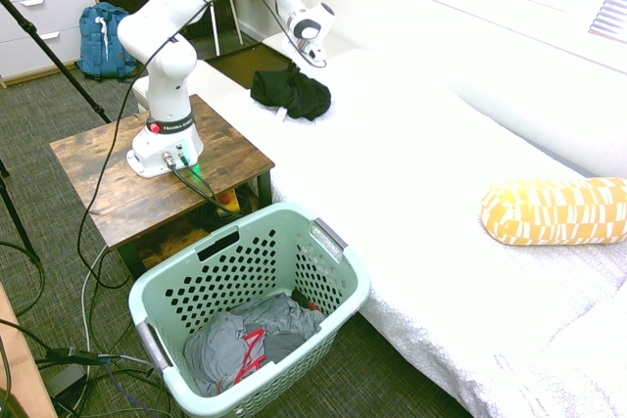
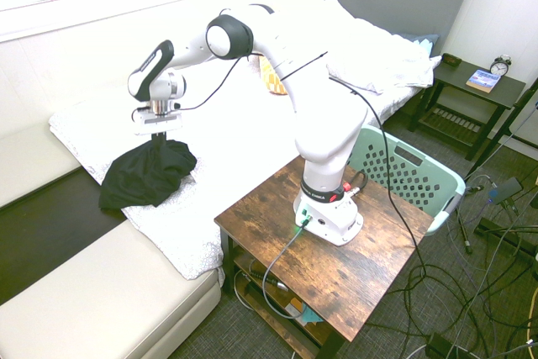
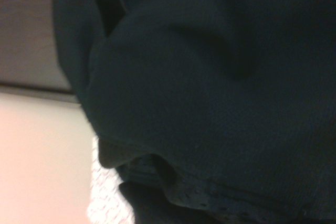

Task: Put my clothes in the laundry bag

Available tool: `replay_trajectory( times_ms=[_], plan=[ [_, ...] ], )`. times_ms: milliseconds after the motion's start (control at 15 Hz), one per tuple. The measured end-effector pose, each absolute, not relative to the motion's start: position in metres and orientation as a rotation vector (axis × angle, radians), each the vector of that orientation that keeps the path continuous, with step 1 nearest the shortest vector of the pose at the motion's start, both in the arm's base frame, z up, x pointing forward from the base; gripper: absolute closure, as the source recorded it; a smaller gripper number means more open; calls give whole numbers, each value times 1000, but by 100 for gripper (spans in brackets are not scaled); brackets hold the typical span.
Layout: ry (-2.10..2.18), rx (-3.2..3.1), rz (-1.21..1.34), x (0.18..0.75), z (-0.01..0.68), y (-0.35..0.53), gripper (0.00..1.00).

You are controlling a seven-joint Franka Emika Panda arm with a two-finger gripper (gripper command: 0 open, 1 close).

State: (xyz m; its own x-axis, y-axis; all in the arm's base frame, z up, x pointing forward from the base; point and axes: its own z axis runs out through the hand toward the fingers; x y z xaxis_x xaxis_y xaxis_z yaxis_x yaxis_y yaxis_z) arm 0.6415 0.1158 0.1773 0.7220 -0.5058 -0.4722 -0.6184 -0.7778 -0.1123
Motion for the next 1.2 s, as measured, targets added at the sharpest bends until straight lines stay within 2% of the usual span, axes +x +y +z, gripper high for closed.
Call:
replay_trajectory(
  times_ms=[200, 467, 800, 1000, 1200],
  plan=[
    [693, -2759, 771, 633, 258, 52, 100],
    [394, -2934, 876, 596, 409, -52, 100],
    [290, -3111, 970, 498, 602, -194, 100],
    [493, -3096, 1113, 397, 648, -293, 100],
    [707, -2979, 1300, 293, 635, -368, 100]
  ],
)
